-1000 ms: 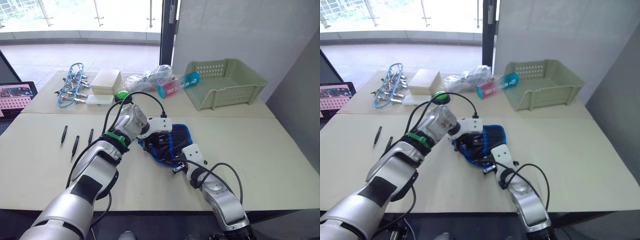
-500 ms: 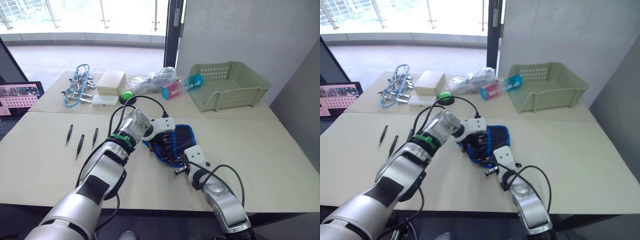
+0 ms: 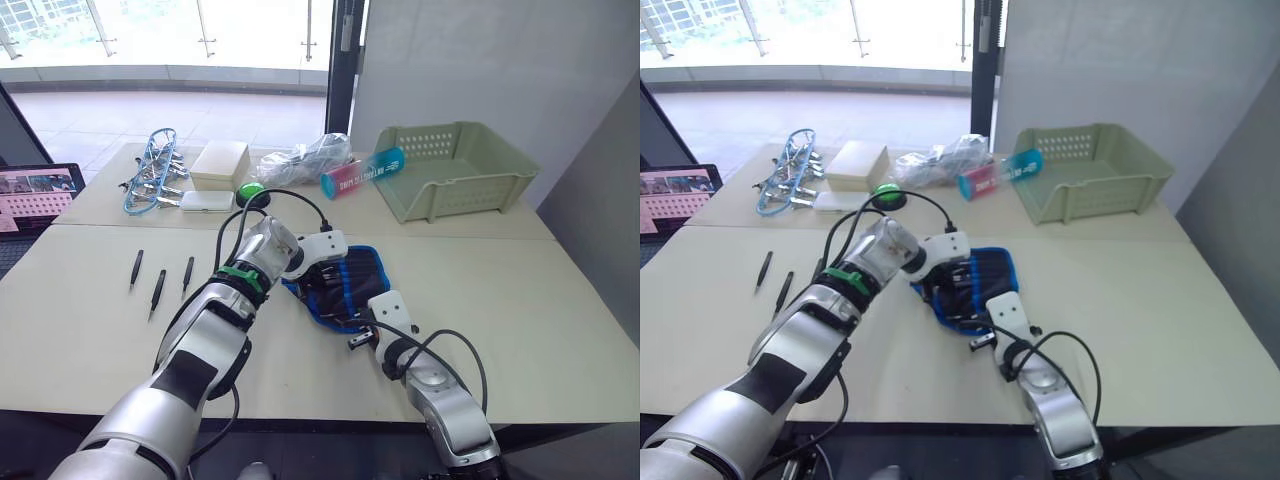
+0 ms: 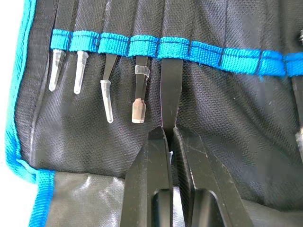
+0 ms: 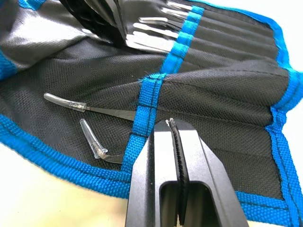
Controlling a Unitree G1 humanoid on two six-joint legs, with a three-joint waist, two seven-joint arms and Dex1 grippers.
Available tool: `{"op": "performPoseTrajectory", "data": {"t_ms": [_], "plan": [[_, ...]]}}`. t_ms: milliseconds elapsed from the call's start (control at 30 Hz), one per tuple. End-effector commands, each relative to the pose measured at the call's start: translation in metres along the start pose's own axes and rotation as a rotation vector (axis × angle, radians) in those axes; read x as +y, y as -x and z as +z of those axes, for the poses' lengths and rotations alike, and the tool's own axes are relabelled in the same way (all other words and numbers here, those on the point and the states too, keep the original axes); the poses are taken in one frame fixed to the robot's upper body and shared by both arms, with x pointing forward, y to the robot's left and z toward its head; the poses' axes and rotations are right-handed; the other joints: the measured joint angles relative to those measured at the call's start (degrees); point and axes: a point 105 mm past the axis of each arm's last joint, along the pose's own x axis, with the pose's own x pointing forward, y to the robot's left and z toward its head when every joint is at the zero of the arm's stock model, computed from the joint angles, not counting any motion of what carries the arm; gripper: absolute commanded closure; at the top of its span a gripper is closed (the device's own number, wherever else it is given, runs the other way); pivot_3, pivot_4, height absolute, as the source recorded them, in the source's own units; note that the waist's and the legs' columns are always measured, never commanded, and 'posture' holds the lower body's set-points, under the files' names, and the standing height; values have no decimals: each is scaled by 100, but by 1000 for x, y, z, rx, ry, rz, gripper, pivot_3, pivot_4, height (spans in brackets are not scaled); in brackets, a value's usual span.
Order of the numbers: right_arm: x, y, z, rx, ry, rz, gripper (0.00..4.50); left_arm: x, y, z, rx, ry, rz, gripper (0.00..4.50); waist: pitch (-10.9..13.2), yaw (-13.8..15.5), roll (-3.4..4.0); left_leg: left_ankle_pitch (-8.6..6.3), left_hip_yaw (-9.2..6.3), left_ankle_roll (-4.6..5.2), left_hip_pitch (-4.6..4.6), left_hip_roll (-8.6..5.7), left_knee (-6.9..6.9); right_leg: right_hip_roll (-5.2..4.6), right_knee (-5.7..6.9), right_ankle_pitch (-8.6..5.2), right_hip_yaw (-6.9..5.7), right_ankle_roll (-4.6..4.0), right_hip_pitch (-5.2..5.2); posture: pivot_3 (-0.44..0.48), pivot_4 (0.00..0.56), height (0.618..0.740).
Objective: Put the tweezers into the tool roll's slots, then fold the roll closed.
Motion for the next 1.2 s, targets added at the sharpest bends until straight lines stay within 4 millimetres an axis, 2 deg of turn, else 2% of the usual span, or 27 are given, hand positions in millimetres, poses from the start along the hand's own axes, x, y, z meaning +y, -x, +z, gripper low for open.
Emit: {"op": "performPoseTrajectory", "data": {"t_ms": [33,267,533,800,967,1200], "plan": [[1,5,-72,309,-43,-3,4500,6,13,9,-29,-21,50,4470,0,-25,0,0,0,0,0,0,-1,0,2,0,0,0,0,0,150,716],[0,4,-72,311,-41,-4,4500,-2,11,9,-33,17,47,4470,1,-82,1,0,-1,0,-2,0,-3,0,3,0,0,1,-2,0,150,716],[0,5,-71,313,-35,4,4500,-10,-9,20,-53,19,43,4470,0,-48,1,0,-1,0,1,0,-2,0,-1,0,0,1,3,0,150,716],[2,6,-72,317,-35,9,4500,-18,-24,44,-155,29,21,4470,-5,66,2,-3,-4,5,17,-3,6,0,-12,0,2,1,26,0,150,716],[3,6,-72,317,-36,7,4500,-19,-25,49,-218,35,7,4470,-6,77,2,-3,-5,6,16,-4,8,0,-13,0,1,1,28,0,150,716],[2,6,-71,315,-40,0,4500,-3,-10,37,-235,53,48,4470,-5,63,2,-3,-7,6,12,-4,8,0,-13,0,0,1,23,0,150,716]]}}
